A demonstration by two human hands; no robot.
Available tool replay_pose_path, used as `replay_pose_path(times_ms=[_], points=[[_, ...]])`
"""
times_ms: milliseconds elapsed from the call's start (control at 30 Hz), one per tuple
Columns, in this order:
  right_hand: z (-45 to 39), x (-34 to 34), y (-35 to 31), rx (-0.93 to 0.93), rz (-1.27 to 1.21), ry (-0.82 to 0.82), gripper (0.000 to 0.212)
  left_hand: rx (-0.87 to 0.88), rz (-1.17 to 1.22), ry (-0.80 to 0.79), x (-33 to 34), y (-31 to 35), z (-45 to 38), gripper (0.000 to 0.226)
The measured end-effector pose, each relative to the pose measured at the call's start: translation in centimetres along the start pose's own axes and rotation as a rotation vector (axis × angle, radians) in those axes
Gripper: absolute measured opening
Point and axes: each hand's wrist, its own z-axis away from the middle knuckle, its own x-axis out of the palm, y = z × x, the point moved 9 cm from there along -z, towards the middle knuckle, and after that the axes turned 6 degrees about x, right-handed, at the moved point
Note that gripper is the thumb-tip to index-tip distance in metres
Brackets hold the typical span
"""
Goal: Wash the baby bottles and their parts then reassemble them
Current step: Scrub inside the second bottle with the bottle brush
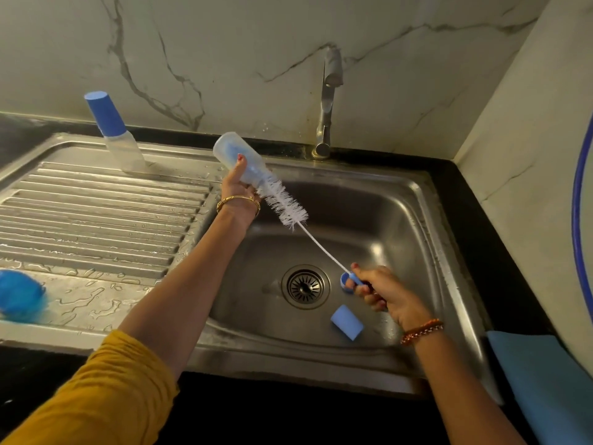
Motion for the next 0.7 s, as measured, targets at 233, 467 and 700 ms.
replay_pose_path(times_ms=[233, 467, 700], points=[[4.5, -3.0, -6.4, -0.746, 0.673, 0.812, 0.022, 0.006, 0.031, 0.13, -0.8, -0.8, -0.3, 0.054], [0.8, -0.5, -1.7, 0.074, -0.178, -0.034, 0.038, -0.066, 0.162, 0.062, -0.8, -1.4, 0.3, 0.059], [2.0, -3.1, -4.8, -0.462, 0.258, 0.405, 0.02, -0.035, 0.169, 0.065, 0.5, -0.2, -0.1, 0.034]])
